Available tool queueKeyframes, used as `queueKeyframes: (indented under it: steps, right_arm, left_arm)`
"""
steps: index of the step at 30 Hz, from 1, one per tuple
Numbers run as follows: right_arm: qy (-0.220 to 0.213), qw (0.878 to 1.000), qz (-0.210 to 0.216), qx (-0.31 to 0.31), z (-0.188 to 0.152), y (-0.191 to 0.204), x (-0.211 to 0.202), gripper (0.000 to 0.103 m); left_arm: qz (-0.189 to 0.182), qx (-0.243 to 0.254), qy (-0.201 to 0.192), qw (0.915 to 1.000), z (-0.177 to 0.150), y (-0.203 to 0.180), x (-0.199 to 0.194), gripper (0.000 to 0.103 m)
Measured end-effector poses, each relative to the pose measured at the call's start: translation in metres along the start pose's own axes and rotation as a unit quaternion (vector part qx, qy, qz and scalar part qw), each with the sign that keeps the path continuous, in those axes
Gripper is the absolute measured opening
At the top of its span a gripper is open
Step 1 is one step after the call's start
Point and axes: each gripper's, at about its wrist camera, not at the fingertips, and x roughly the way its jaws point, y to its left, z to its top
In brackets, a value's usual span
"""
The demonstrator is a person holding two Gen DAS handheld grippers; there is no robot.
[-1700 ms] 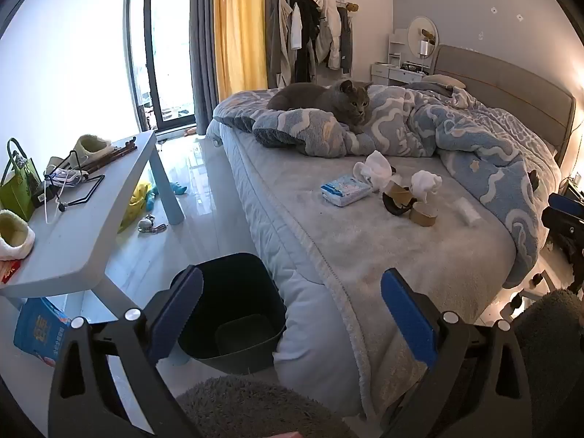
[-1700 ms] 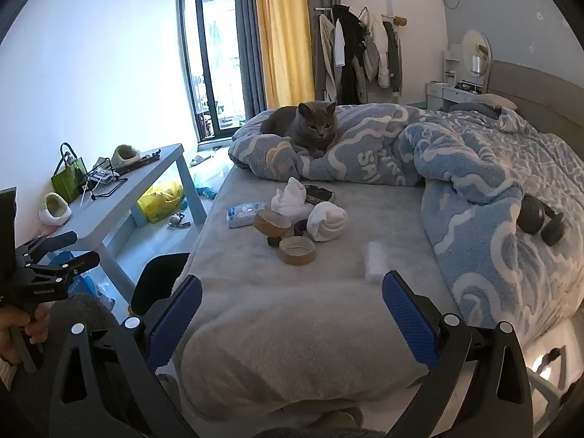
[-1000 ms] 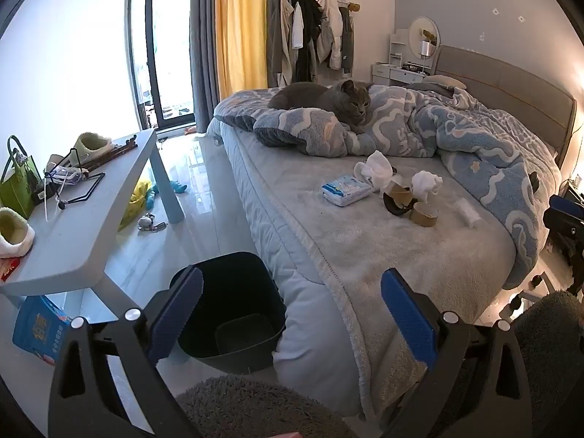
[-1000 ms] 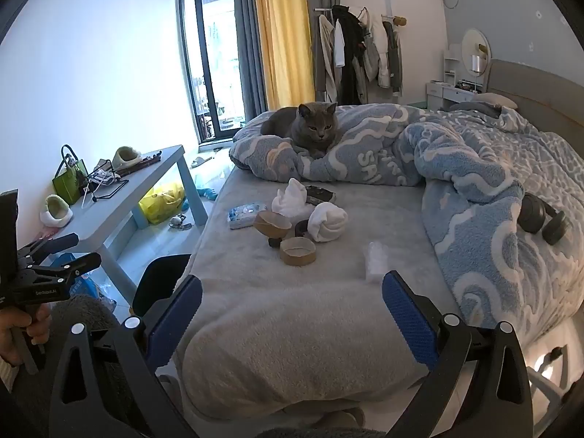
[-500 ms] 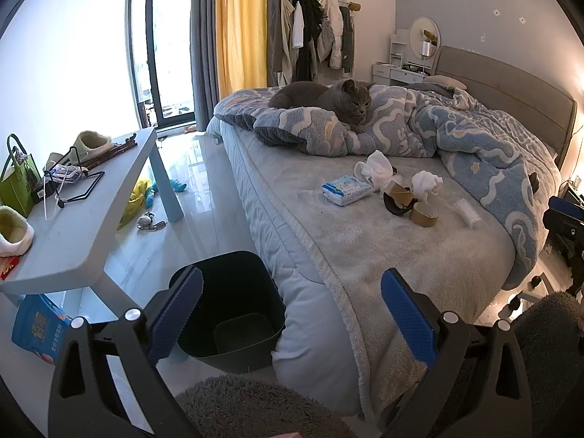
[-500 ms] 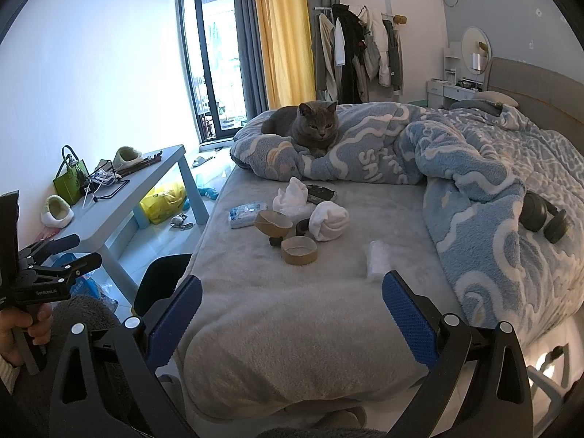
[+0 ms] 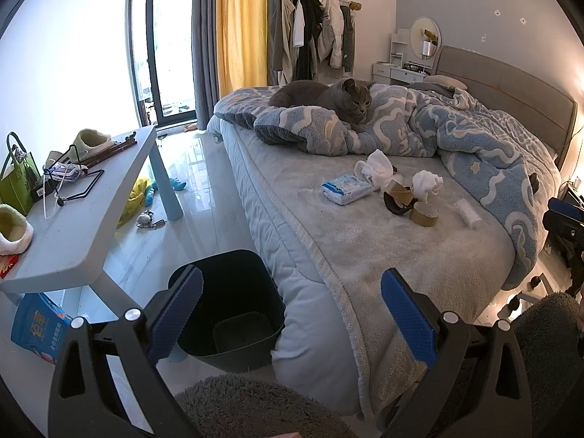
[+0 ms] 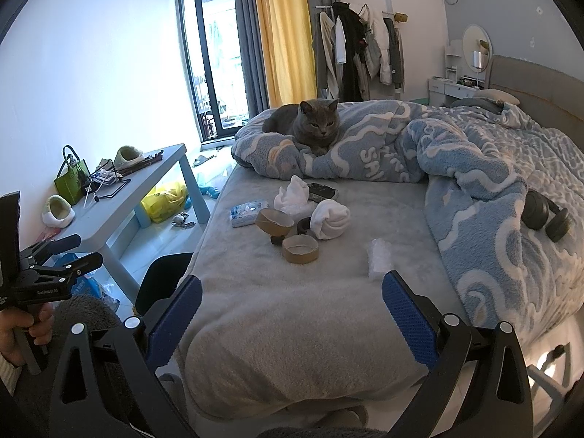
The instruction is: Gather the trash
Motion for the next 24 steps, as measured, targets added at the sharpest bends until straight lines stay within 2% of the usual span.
queueKeyframes:
  steps: [24]
  right_arm:
    - [0.001,1.000,0.001,0.001,-0.0003,0.0010,0.0003,0.100]
  left_arm:
    - [-0.002,-0.003,0.002,1.0000,0.0018,0.0071,0.0026,0.100]
